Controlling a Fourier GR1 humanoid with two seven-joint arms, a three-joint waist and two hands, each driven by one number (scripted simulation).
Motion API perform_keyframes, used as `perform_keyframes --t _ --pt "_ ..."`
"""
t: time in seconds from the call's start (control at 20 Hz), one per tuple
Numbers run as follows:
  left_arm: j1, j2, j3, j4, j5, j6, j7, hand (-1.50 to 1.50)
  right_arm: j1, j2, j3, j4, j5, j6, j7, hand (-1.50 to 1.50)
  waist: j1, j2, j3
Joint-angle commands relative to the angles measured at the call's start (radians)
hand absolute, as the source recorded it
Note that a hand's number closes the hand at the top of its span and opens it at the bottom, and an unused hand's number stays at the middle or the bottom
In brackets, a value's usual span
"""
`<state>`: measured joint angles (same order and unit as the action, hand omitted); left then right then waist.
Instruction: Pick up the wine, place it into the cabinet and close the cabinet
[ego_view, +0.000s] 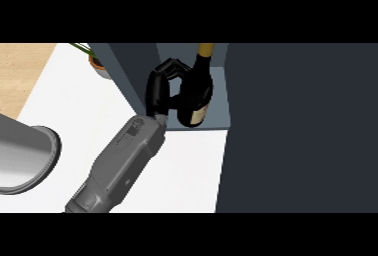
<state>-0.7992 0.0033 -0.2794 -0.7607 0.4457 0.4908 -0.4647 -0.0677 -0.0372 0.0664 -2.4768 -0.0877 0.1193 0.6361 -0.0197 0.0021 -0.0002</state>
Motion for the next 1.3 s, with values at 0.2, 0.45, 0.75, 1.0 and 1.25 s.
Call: perform_keyframes --t 0.2,0.45,0.75,1.0,1.25 --pt "-0.118 -0.003 0.015 0.211 0.084 -0.002 -0.088 1.5 -0.01 0.003 0.017 -0.076 -0.035 -0.012 0.039 -1.5 -0.014 0.005 0.0" --pt "-0.221 -0.003 0.067 0.324 0.035 0.053 -0.176 1.5 -0.019 -0.013 -0.011 -0.092 -0.064 -0.004 0.061 -1.5 -0.023 0.008 0.0" --pt "-0.279 -0.001 0.125 0.428 0.028 0.027 -0.227 1.5 0.035 -0.014 -0.016 -0.071 -0.09 0.032 0.017 -1.5 -0.017 0.008 0.0" --pt "-0.329 -0.003 0.163 0.492 0.065 0.007 -0.244 1.5 0.037 0.026 0.078 -0.121 -0.033 0.006 0.055 -1.5 -0.041 0.013 -0.001" --pt "-0.312 -0.003 0.225 0.511 0.132 -0.045 -0.244 1.5 0.035 0.006 0.008 -0.081 -0.073 0.03 0.011 -1.5 -0.039 0.013 0.0"
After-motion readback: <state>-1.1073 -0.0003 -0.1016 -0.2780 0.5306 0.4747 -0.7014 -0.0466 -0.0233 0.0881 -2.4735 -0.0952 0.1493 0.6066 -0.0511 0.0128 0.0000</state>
